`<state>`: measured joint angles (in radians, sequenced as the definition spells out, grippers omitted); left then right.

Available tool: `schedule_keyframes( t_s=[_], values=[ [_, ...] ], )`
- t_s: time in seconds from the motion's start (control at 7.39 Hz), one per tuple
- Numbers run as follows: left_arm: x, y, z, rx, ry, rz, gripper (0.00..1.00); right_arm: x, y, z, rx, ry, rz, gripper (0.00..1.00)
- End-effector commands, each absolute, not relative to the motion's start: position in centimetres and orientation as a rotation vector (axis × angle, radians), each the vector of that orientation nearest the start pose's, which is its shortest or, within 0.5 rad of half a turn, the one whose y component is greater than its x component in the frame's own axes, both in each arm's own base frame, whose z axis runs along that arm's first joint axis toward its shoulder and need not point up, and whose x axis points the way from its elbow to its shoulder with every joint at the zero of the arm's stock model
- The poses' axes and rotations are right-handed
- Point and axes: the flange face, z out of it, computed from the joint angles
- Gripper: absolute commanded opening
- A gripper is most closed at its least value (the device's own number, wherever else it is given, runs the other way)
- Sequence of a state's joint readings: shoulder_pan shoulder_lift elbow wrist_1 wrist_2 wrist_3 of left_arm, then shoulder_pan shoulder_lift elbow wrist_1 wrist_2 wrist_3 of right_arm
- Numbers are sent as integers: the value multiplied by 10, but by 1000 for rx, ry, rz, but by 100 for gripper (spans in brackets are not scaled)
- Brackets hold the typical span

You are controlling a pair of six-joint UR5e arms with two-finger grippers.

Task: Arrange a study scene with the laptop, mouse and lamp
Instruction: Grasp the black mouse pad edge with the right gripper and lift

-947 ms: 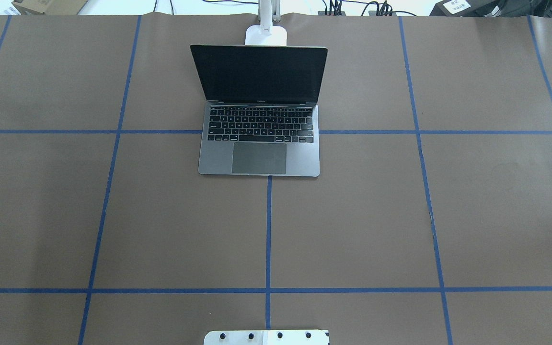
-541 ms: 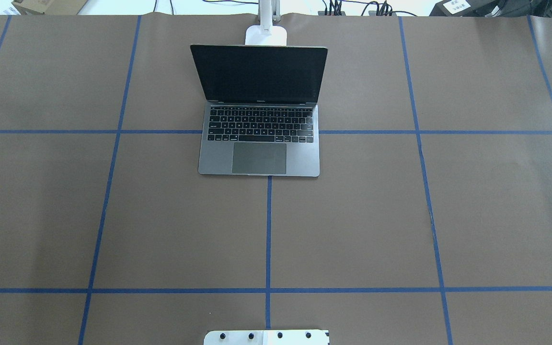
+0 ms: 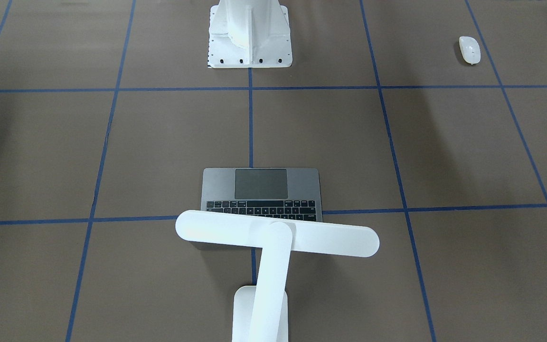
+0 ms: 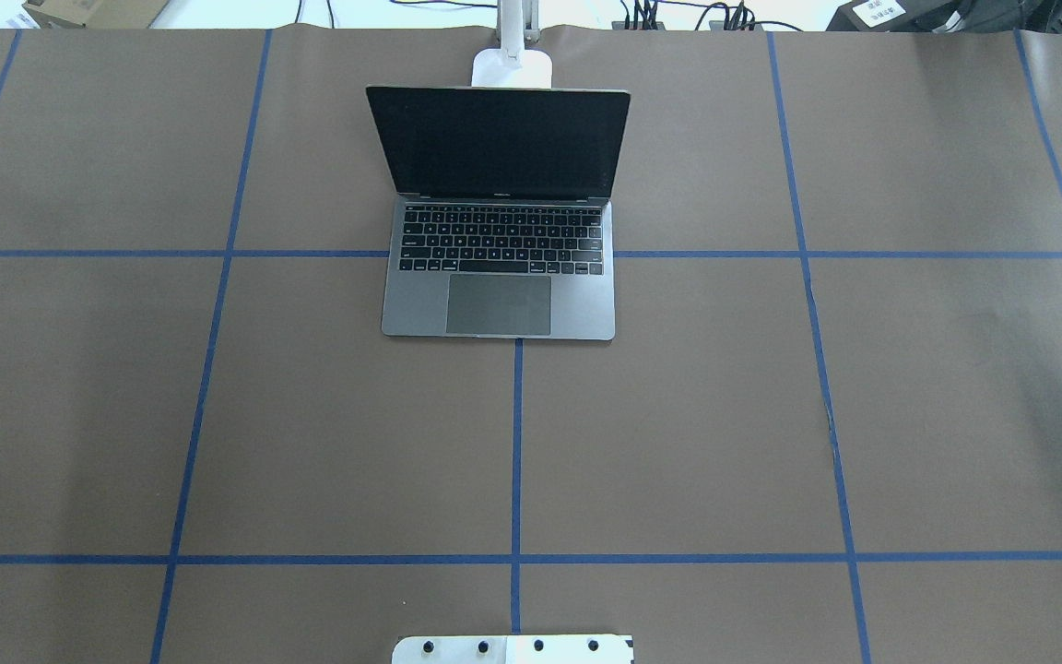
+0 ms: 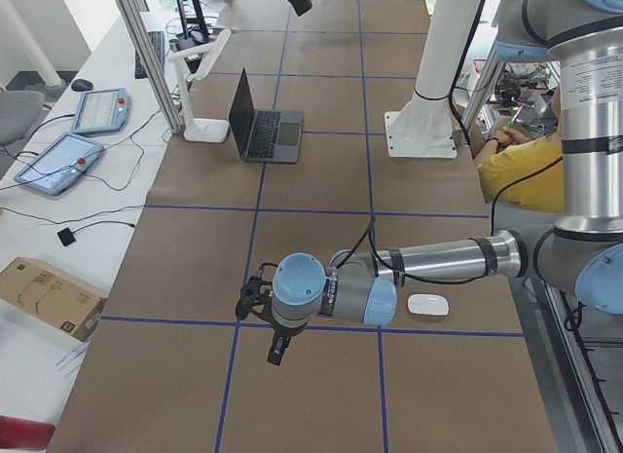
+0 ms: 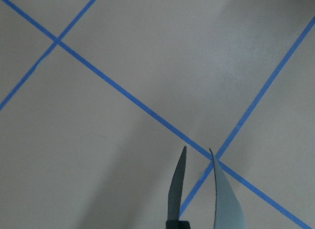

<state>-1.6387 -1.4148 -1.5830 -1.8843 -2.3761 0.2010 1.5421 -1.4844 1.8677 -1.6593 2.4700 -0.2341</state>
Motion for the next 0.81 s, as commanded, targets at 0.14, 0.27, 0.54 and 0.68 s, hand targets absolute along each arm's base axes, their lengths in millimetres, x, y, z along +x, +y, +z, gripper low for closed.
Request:
schedule_keyframes(
  t_s=[0.14, 0.27, 0.54, 0.68],
  values=[
    [-90, -427, 692, 262, 777, 192, 100, -73, -551, 355, 266, -952, -217, 0],
    [-90, -426, 695, 258, 777, 192, 100, -122, -556, 321, 239, -947, -187, 0],
    [-90, -426, 697, 254, 778, 190, 100, -220, -545, 287, 213, -907, -121, 0],
    [-90, -427, 697, 254, 778, 190, 100, -250, -538, 291, 221, -885, -102, 0]
  ],
)
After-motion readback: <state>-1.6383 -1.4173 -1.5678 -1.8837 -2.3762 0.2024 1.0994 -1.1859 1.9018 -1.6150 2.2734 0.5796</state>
